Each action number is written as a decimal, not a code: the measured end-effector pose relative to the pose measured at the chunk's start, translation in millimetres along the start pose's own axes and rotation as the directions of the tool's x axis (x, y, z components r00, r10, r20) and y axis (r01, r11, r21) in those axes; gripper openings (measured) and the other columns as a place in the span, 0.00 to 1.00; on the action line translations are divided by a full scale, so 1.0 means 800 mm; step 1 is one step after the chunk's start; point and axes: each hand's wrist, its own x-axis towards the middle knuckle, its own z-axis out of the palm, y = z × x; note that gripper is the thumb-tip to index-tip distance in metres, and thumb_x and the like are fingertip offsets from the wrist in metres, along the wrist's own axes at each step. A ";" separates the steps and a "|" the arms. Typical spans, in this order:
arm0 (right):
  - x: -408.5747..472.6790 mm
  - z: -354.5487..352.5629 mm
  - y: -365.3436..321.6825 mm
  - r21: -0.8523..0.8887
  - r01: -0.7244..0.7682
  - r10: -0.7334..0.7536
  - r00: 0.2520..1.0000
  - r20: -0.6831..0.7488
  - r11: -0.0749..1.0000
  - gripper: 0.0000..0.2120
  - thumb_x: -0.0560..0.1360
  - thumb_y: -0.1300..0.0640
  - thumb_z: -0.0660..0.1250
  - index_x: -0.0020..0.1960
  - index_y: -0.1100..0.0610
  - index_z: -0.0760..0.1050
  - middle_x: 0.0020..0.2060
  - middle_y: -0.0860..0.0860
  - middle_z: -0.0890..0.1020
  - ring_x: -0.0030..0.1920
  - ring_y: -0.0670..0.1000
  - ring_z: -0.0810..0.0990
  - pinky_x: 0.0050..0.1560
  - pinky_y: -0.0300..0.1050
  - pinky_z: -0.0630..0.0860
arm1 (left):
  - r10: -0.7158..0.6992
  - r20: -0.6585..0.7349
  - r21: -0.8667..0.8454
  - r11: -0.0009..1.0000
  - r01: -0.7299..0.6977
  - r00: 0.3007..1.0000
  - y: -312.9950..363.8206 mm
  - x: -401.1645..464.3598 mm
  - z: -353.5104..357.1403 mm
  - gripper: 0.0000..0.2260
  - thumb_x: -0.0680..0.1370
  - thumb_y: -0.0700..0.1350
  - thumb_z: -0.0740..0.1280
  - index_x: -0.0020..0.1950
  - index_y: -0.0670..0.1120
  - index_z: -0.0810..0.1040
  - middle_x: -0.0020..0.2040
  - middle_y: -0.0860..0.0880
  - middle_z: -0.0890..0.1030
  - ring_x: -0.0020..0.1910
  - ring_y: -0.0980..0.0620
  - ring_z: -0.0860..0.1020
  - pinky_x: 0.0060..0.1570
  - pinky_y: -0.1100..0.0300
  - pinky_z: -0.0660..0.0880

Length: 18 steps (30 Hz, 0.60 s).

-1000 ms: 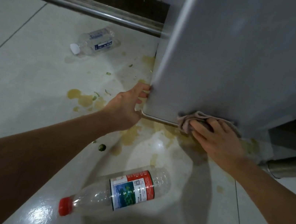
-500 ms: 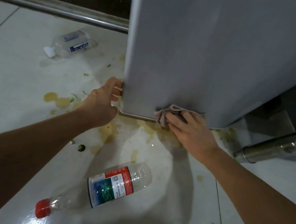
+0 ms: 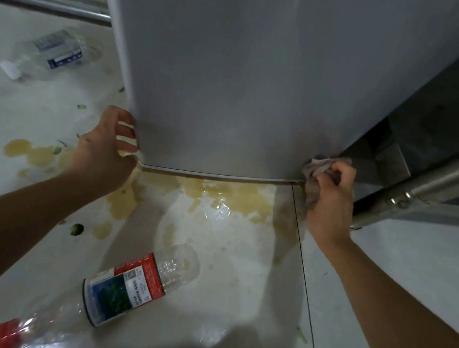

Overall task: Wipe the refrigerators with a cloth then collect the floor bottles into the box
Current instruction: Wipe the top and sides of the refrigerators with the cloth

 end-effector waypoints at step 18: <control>0.031 0.016 -0.034 0.592 -0.734 0.731 0.597 0.331 0.332 0.14 0.75 0.67 0.62 0.60 0.67 0.74 0.55 0.63 0.79 0.54 0.59 0.80 0.47 0.48 0.78 | -0.064 0.021 -0.080 0.995 0.065 0.998 -0.007 0.004 0.008 0.19 0.72 0.33 0.67 0.53 0.52 0.65 0.44 0.57 0.76 0.43 0.56 0.78 0.35 0.60 0.73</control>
